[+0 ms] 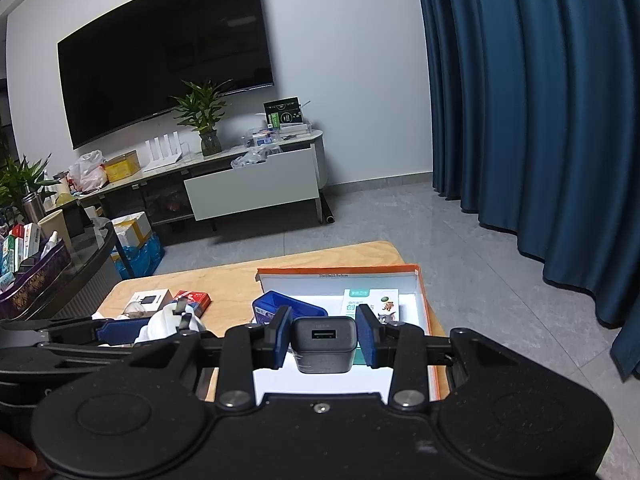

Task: Organize rigid objects
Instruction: 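Lower the white device and the charger over the tray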

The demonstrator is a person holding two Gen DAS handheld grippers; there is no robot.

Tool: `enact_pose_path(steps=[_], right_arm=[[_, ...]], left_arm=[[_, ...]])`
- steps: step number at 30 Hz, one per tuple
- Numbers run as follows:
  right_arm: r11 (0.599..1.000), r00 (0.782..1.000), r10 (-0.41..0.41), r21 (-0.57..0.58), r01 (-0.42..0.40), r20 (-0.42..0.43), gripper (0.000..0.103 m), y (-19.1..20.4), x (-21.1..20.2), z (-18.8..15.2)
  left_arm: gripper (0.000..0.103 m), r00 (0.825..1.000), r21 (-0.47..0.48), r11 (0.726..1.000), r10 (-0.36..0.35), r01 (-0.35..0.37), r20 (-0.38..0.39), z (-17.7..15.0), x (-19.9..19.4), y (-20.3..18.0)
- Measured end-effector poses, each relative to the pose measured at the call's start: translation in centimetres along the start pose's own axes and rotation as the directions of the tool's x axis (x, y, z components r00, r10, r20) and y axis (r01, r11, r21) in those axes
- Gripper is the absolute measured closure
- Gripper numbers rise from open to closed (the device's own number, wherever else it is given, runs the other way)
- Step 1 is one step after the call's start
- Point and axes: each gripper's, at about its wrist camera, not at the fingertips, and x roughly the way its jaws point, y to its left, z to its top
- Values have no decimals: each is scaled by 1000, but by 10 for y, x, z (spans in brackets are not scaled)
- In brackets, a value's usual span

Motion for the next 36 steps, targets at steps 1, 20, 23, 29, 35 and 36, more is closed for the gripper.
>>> enact_pose_path(steps=[1, 20, 23, 29, 35, 36], right_arm=[[1000, 1000, 0, -1, 0, 0, 60, 1, 0, 1], [1000, 1000, 1, -4, -1, -1, 60, 2, 0, 2], [1000, 1000, 2, -3, -2, 0, 60, 2, 0, 1], [1000, 1000, 4, -6, -4, -2, 60, 4, 0, 1], [1000, 1000, 5, -6, -5, -1, 60, 4, 0, 2], [1000, 1000, 6, -6, -6, -1, 60, 5, 0, 1]], left_arm=[[32, 1000, 0, 1000, 3, -3, 0, 0, 0, -1], [32, 1000, 13, 1000, 16, -16, 5, 1, -2, -4], [32, 1000, 13, 1000, 16, -16, 6, 1, -2, -4], [32, 1000, 12, 1000, 17, -17, 7, 1, -2, -4], [32, 1000, 8, 1000, 18, -19, 9, 1, -3, -4], [32, 1000, 8, 1000, 19, -19, 9, 1, -3, -4]])
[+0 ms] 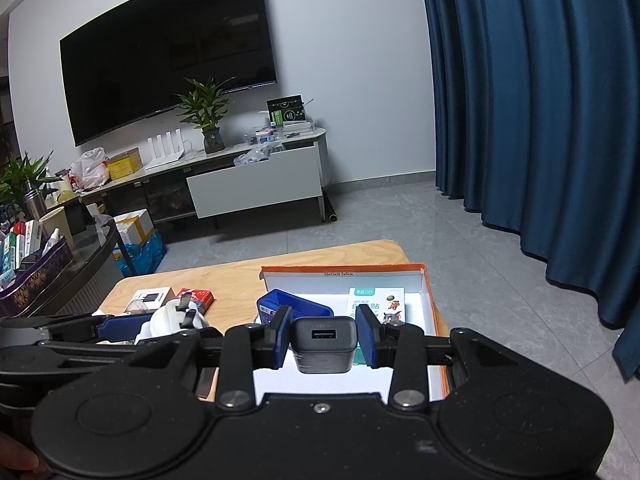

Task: Organize rigid objects
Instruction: 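Lower the white device and the charger over the tray, then lower the white device with the left tool while the right tool lowers the charger into the tray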

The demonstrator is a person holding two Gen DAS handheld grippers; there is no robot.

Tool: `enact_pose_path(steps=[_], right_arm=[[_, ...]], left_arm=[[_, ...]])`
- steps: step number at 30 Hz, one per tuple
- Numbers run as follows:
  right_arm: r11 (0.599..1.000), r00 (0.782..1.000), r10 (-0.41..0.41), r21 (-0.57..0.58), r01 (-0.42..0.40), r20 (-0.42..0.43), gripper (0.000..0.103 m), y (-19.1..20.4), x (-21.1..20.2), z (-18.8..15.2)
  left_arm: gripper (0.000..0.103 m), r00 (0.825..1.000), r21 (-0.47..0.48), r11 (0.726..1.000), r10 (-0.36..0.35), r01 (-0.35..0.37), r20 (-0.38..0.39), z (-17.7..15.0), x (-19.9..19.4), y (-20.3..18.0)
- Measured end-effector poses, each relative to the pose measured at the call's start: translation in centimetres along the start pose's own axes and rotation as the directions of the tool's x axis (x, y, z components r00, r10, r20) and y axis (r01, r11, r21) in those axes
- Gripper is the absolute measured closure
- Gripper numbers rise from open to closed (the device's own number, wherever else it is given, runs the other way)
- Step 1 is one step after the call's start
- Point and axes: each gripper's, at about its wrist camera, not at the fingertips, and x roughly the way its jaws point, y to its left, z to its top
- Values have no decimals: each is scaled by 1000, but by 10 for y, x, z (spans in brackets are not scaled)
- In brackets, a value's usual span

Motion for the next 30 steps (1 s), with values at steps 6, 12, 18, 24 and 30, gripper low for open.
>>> enact_pose_path(steps=[6, 12, 18, 24, 30], right_arm=[[1000, 1000, -5, -12, 5, -3, 60, 2, 3, -2], [1000, 1000, 0, -6, 0, -7, 60, 1, 8, -3], [1000, 1000, 6, -6, -6, -8, 60, -2, 9, -5], [1000, 1000, 8, -1, -8, -8, 60, -4, 10, -5], [1000, 1000, 6, -1, -6, -9, 60, -4, 10, -5]], left_arm=[[32, 1000, -9, 1000, -5, 5, -3, -1, 1, 1], [32, 1000, -13, 1000, 3, -4, -5, 0, 0, 3], [32, 1000, -18, 1000, 14, -14, -2, 0, -2, 4], [32, 1000, -27, 999, 24, -24, -2, -1, -3, 6], [32, 1000, -26, 999, 23, -23, 0, 0, -3, 4]])
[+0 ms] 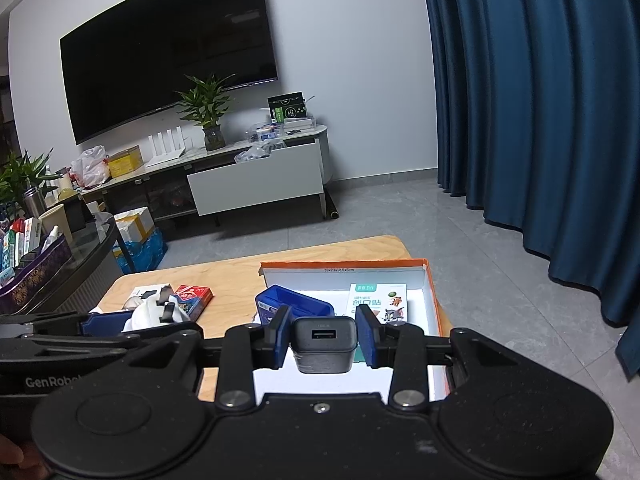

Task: Organize rigid objects
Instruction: 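Lower the white device with the left tool while the right tool lowers the charger into the tray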

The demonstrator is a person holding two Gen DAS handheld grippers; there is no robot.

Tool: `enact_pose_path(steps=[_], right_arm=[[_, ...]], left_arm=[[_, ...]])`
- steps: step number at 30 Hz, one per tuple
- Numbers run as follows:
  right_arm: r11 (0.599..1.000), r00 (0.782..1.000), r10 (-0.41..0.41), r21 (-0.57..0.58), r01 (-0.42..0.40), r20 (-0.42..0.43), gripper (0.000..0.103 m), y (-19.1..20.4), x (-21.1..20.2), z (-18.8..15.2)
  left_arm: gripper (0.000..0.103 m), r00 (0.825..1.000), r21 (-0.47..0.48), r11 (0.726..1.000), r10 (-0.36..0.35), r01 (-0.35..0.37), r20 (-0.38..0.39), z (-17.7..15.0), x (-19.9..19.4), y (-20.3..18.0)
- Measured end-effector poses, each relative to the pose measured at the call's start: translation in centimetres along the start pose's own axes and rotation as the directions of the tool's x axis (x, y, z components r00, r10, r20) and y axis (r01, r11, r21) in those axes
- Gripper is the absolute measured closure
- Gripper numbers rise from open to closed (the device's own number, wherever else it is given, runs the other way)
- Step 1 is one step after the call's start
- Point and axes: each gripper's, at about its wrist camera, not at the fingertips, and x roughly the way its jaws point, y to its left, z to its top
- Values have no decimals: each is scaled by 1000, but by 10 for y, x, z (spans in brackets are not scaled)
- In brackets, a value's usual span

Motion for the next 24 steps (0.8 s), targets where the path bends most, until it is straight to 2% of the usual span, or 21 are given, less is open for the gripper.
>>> enact_pose_path(steps=[24], right_arm=[[1000, 1000, -8, 14, 8, -1, 60, -5, 4, -3]], left_arm=[[32, 1000, 8, 1000, -10, 10, -11, -2, 6, -3]])
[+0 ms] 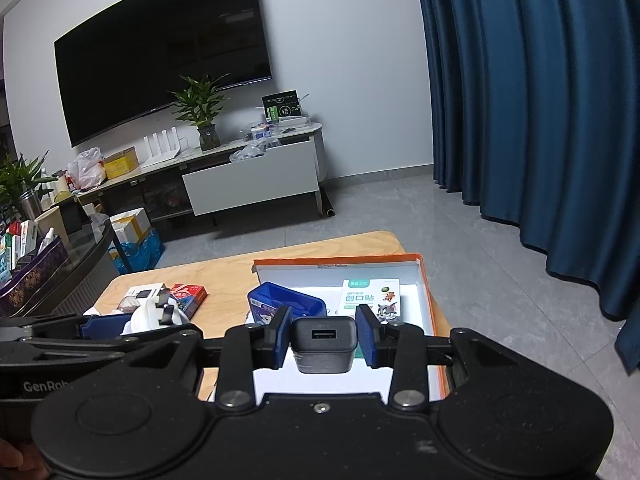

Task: Organize rigid objects
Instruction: 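Lower the white device with the left tool while the right tool lowers the charger into the tray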

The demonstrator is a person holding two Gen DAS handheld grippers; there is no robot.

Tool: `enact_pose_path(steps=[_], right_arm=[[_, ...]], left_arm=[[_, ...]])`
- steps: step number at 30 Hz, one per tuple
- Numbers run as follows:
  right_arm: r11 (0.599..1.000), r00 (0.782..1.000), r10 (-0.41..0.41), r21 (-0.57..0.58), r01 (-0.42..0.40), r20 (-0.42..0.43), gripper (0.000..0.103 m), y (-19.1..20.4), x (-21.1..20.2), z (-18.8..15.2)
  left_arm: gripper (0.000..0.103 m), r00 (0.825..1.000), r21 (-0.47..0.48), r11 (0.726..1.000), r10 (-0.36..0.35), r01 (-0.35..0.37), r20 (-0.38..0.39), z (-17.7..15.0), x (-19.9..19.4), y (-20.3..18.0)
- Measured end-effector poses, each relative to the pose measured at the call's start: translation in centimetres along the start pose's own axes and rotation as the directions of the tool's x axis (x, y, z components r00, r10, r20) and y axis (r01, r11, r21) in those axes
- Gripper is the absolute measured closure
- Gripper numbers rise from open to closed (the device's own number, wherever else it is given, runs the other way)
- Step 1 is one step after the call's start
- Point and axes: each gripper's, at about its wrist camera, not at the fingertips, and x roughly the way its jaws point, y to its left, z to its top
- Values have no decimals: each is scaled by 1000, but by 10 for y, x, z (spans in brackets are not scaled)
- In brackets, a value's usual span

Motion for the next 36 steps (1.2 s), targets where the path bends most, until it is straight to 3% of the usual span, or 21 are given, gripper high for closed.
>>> enact_pose_path(steps=[36], right_arm=[[1000, 1000, -7, 11, 7, -8, 60, -1, 5, -4]], left_arm=[[32, 1000, 1, 1000, -6, 6, -10, -3, 3, -4]])
